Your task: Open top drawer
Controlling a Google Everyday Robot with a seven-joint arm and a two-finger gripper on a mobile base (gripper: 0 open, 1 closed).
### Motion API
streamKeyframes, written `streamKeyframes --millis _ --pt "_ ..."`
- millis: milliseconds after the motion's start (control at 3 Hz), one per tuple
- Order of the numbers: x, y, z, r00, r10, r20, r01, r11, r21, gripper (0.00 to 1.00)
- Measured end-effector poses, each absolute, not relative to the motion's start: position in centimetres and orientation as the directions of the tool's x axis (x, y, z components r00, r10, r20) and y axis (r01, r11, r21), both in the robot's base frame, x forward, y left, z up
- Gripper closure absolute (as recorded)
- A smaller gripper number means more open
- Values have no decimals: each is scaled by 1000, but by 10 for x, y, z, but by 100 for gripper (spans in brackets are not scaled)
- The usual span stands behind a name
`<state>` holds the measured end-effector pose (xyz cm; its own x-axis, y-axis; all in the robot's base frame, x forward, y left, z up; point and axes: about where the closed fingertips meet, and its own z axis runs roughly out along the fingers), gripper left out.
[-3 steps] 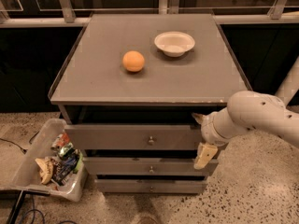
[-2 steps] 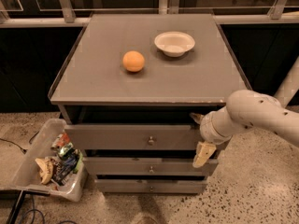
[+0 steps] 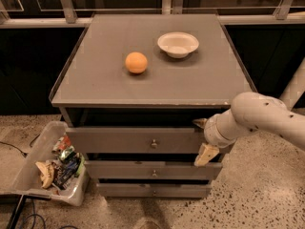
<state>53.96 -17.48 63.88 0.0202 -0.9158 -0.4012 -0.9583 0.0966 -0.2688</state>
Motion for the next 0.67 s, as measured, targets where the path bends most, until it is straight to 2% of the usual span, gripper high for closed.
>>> streamKeyframes --millis 667 --pt "540 -175 639 20 -916 -401 -958 97 -269 65"
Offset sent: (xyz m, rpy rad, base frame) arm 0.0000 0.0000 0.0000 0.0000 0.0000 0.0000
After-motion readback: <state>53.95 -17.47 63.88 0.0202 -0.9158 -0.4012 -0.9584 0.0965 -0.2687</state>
